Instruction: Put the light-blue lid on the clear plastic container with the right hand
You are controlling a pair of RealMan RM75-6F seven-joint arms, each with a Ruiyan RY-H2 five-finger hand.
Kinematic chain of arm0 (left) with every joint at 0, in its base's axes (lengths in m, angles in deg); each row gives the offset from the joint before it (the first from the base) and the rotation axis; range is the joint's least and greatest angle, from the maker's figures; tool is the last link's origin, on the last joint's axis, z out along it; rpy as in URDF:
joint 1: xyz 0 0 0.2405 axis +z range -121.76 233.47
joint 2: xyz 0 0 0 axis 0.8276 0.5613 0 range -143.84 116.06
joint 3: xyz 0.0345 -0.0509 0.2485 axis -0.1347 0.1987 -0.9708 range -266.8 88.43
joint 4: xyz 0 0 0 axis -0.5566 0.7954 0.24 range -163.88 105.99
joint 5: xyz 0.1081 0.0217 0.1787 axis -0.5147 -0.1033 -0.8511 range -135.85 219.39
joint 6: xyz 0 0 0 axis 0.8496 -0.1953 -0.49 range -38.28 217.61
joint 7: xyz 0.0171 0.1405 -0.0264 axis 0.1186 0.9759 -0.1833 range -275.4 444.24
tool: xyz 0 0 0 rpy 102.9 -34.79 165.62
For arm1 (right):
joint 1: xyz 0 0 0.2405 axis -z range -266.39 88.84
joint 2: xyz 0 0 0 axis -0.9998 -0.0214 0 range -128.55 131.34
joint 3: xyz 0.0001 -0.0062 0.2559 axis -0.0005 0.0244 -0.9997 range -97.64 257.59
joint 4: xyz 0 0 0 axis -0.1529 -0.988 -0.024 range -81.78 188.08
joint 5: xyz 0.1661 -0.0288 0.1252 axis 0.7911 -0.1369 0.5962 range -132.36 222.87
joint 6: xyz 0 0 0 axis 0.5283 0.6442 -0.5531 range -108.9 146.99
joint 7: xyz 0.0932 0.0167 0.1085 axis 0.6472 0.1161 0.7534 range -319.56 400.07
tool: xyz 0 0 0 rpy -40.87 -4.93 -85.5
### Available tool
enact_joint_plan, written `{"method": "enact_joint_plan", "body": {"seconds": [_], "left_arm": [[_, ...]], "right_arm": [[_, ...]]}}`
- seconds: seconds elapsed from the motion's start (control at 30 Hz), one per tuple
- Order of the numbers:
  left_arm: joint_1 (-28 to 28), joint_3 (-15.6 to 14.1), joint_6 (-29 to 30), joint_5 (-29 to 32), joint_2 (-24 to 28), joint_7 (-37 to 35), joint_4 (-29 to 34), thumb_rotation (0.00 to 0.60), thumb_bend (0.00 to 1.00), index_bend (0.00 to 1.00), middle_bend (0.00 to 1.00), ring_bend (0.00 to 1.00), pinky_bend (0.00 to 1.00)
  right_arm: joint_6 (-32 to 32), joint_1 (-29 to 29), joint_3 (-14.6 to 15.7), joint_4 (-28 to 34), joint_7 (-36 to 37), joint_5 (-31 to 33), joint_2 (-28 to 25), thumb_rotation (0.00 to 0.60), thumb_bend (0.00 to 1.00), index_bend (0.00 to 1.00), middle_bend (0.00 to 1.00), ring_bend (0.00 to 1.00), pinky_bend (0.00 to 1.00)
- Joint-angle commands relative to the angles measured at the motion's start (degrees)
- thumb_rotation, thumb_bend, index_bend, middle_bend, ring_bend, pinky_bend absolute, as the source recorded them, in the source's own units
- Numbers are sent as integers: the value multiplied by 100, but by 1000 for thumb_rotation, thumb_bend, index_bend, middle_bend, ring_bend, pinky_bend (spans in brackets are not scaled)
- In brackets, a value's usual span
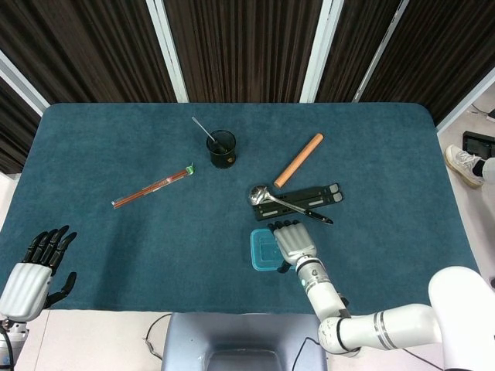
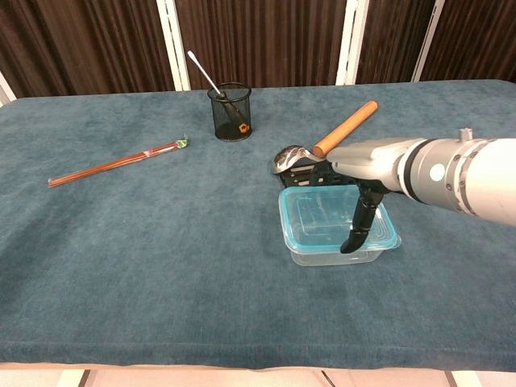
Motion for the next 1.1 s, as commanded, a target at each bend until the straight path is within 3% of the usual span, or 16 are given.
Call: {"method": "enact_joint_plan", "body": {"seconds": [0.03, 0.17, 0.6, 0.93, 1.1], "left_arm": [[-1, -2, -4, -3, -2, 4, -2, 600, 442, 0, 0, 0, 84], [-2, -6, -4, -12, -3, 11, 5, 600, 441, 0, 0, 0, 84], [1, -9, 0, -14, 3, -12, 8, 600, 441, 0, 0, 0, 84], [11, -5, 29, -21, 8, -37, -1, 600, 440, 0, 0, 0, 84], [13, -9, 30, -28, 6, -34, 0, 600, 441, 0, 0, 0, 84]], "right_arm": [[-12, 18, -4, 15, 10, -31, -26, 600, 154, 869, 815, 693, 517], [-71, 33, -7, 83, 8, -48, -112, 600, 154, 749, 778, 631, 469], [-223, 62, 13, 164, 40, -135, -272, 600, 154, 346, 460, 381, 362], [-351, 18, 33, 251, 50, -77, -429, 600, 154, 144, 299, 258, 300], [-373, 14, 44, 280, 87, -94, -464, 600, 154, 89, 243, 202, 262]]}}
